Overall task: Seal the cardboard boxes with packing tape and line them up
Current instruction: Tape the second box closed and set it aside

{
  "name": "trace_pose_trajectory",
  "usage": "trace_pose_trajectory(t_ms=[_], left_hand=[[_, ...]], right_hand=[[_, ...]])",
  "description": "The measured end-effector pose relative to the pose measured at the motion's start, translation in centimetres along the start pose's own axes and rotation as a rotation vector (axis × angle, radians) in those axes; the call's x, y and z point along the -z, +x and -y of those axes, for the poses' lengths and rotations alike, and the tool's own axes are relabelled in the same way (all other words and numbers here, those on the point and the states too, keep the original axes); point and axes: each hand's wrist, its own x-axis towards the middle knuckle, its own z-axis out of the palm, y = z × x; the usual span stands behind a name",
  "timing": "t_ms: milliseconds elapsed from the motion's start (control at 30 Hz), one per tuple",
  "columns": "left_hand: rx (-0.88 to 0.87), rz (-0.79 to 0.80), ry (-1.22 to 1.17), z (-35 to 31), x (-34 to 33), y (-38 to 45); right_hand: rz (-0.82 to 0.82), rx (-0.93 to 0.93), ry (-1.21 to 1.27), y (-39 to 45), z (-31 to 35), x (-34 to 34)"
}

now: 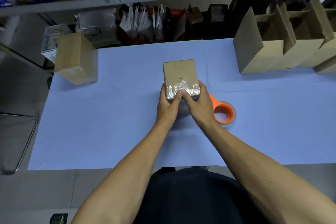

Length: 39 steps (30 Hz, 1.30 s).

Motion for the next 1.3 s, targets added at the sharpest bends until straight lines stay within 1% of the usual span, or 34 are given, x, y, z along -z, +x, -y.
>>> trace_pose_trajectory(t_ms=[33, 167, 233, 300, 467, 567, 633, 667, 700, 767, 833, 867, 967, 1000, 1067, 1133, 1200, 1267, 1300], left_hand=[[-0.009, -0.018, 0.027, 0.1, -0.1, -0.1], [-0.060, -0.157, 0.135, -0.5, -0.7, -0.2], [-0.063, -0.181, 0.164, -0.5, -0.8, -0.1], [-0.062, -0.187, 0.181, -0.4, -0.7, 0.0], [0.006, -0.139, 0.110, 0.3, -0.4, 0.8], [0.048, -0.056, -0.036, 0.4, 0.1, 0.9], [0.075, 0.005, -0.084, 0.3, 0.3, 0.8], [0.089, 0.017, -0.097, 0.1, 0.5, 0.8], [0.103, 0.008, -0.100, -0.3, 0.7, 0.8], [0.148, -0.066, -0.029, -1.9, 1.4, 1.0], [0.220, -0.122, 0.096, -3.9, 2.7, 1.1], [0.249, -0.103, 0.117, -4.7, 3.5, 1.2], [0.265, 0.074, 0.142, -5.2, 4.8, 0.5], [0.252, 0.122, 0.167, -4.6, 4.9, 0.1], [0.250, 0.142, 0.174, -2.1, 4.8, -0.5], [0.300, 0.078, 0.151, 0.1, 4.5, -1.3], [0.360, -0.016, 0.163, 1.4, 4.3, -1.7], [0.349, -0.085, 0.208, 2.1, 4.3, -1.6], [0.333, -0.100, 0.239, 2.3, 4.3, -1.3]], right_hand=[[-0.003, 0.000, 0.003, -0.1, -0.1, 0.1], [-0.037, 0.045, -0.130, 0.0, -0.3, 0.6], [-0.050, 0.062, -0.120, 0.4, -0.2, 0.9], [-0.020, 0.040, -0.092, 0.7, -0.2, 1.2], [0.073, -0.067, 0.063, 1.2, -0.7, 2.1], [0.122, -0.084, 0.113, 1.4, -0.9, 2.3], [0.168, -0.113, 0.180, 1.3, -1.0, 2.6], [0.208, -0.100, 0.198, 1.0, -1.1, 2.7], [0.254, -0.048, 0.190, 0.6, -0.9, 2.9], [0.319, 0.042, 0.111, 0.0, -0.4, 3.1], [0.271, 0.077, 0.025, 0.0, 0.1, 3.1], [0.225, 0.082, 0.002, 0.1, 0.4, 3.1], [0.130, 0.039, -0.034, 0.2, 1.1, 2.7], [0.125, 0.032, -0.080, 0.0, 1.1, 2.4], [0.159, 0.025, -0.179, -0.5, 0.5, 1.8], [0.233, -0.058, -0.224, -1.0, -0.6, 1.1], [0.319, -0.151, -0.217, -1.5, -1.7, 0.8], [0.382, -0.133, -0.225, -1.9, -2.2, 0.5], [0.384, -0.123, -0.231, -2.0, -2.3, 0.4]])
